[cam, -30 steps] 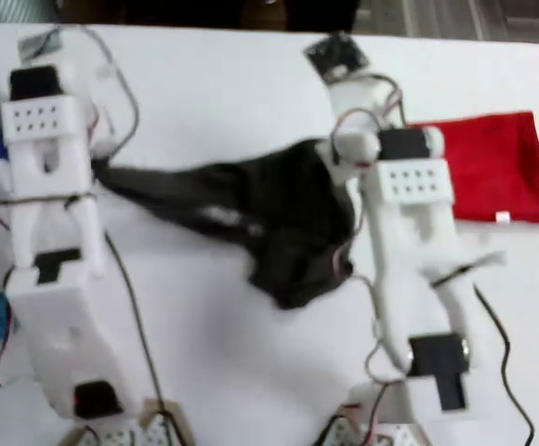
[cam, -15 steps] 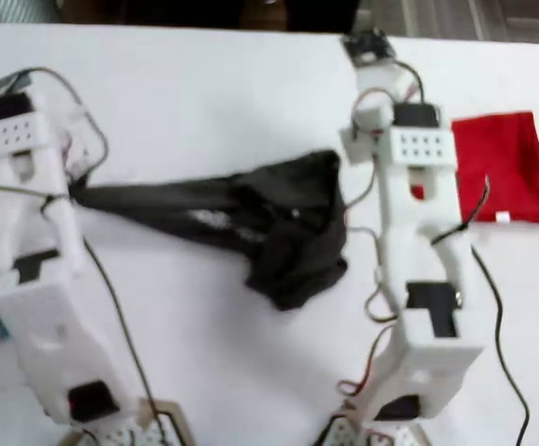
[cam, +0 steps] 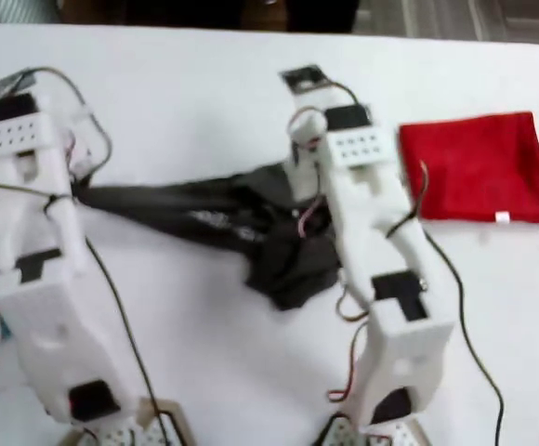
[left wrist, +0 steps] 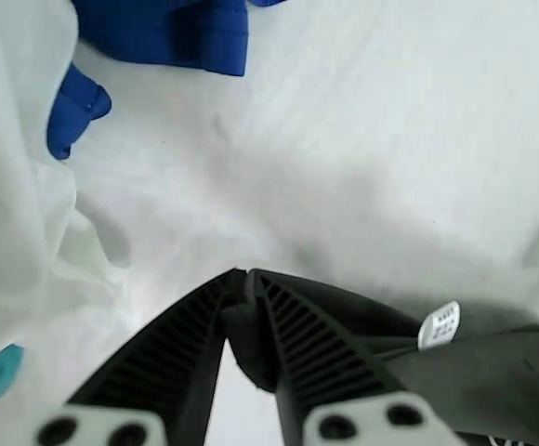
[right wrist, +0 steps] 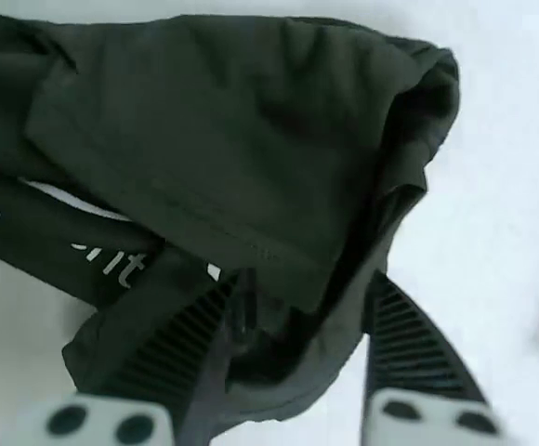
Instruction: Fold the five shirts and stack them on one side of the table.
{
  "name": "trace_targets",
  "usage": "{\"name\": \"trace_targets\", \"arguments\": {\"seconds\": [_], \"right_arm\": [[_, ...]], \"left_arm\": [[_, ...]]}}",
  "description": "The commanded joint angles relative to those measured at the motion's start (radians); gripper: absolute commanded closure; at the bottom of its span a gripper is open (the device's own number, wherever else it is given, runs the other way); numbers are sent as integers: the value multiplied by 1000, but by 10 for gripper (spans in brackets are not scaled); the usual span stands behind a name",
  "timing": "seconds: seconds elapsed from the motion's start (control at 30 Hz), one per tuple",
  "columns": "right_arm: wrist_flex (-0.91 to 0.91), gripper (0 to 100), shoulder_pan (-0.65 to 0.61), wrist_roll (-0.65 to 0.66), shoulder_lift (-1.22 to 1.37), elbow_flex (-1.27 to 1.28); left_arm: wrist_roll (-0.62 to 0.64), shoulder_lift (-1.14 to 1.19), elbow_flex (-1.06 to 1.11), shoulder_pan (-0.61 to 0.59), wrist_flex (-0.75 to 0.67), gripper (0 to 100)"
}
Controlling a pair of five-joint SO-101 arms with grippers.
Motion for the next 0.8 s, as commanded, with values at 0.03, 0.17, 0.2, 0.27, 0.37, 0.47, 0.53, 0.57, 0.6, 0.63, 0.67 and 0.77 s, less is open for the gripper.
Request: {"name": "trace_targets", "arguments": {"seconds": [0.03,0.17,0.2,0.27,0.37,0.47,0.53,0.57,0.6,0.63,0.67,0.77], "right_arm": [[-15,891,-12,-81,64,-34],[-2,886,-13,-86,108,-94],[7,886,-13,-86,122,-107],[24,886,-12,-86,140,-124],[59,886,5,-86,176,-153],[91,885,18,-87,208,-183],[107,871,16,-87,229,-199],[111,855,15,-87,239,-207],[113,836,15,-87,246,-215],[113,817,15,-87,254,-221],[113,801,16,-87,259,-224],[110,789,18,-87,274,-232]], "left_arm": [[2,-8,-5,6,-14,975],[-2,-8,-5,6,-14,975],[-2,-8,-5,6,-14,975],[-2,-8,-5,6,-14,975],[-2,-8,-5,8,-15,975],[0,-8,-5,9,-15,975],[0,-8,-5,9,-15,975],[0,-8,-5,9,-17,975],[2,-8,-5,9,-18,975],[2,-8,-5,9,-21,975],[2,-8,-5,9,-21,975],[0,-8,-5,9,-21,975]]}}
